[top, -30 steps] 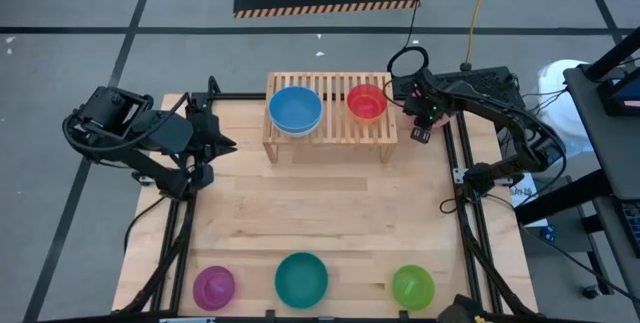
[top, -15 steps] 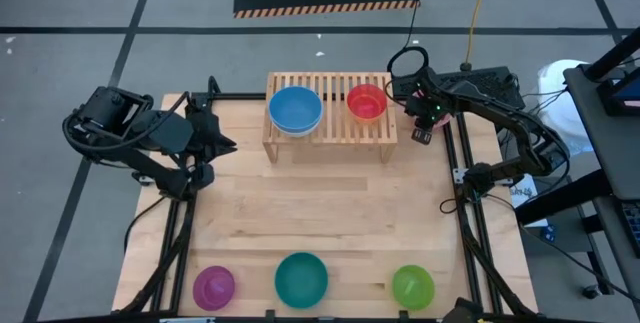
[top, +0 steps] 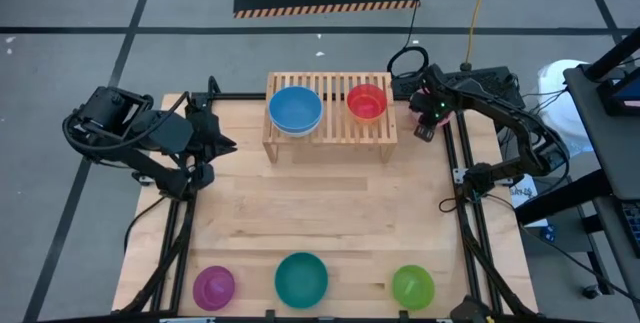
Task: Place and stack bowls onto a shelf
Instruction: Stack the pink bowl on top of the blue bowl on the shelf
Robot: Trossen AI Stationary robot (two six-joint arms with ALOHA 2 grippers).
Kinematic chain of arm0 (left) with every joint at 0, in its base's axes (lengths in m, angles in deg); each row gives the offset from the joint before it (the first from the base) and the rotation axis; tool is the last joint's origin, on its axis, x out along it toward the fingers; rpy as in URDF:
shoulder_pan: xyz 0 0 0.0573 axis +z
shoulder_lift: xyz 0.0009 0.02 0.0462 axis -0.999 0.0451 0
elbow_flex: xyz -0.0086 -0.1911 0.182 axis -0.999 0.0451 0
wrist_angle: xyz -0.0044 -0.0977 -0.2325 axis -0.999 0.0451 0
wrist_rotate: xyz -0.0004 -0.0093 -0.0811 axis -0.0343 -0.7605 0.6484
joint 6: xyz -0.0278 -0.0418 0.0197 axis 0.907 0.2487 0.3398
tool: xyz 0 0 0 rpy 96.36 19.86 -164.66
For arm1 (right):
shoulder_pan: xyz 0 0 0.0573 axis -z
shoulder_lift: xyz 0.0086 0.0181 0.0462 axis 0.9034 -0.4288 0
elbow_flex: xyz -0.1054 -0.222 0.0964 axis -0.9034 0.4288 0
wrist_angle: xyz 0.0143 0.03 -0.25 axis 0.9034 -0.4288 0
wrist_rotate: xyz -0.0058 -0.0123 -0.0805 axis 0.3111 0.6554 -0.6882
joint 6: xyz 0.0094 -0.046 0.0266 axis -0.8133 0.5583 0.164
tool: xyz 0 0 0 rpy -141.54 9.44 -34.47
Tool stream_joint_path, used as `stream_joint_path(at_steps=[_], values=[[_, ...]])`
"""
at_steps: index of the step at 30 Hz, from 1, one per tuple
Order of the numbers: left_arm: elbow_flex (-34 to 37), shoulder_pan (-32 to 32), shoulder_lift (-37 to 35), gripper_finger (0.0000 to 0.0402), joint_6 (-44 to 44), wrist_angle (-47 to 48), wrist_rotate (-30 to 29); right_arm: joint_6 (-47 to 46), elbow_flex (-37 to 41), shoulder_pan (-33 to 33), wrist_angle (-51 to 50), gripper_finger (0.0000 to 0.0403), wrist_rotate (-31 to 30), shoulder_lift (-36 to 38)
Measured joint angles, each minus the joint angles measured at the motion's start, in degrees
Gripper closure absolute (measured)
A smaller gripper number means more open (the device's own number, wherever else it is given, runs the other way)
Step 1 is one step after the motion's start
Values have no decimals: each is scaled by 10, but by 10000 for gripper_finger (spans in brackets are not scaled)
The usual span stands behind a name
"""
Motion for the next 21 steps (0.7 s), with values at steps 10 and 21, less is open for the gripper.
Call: stream_joint_path(at_steps=[10,21], values=[[0,0,0,346,0,0,0,4,0,6,-6,351,21,-2],[0,0,0,346,1,0,0,16,0,9,8,351,4,-39]])
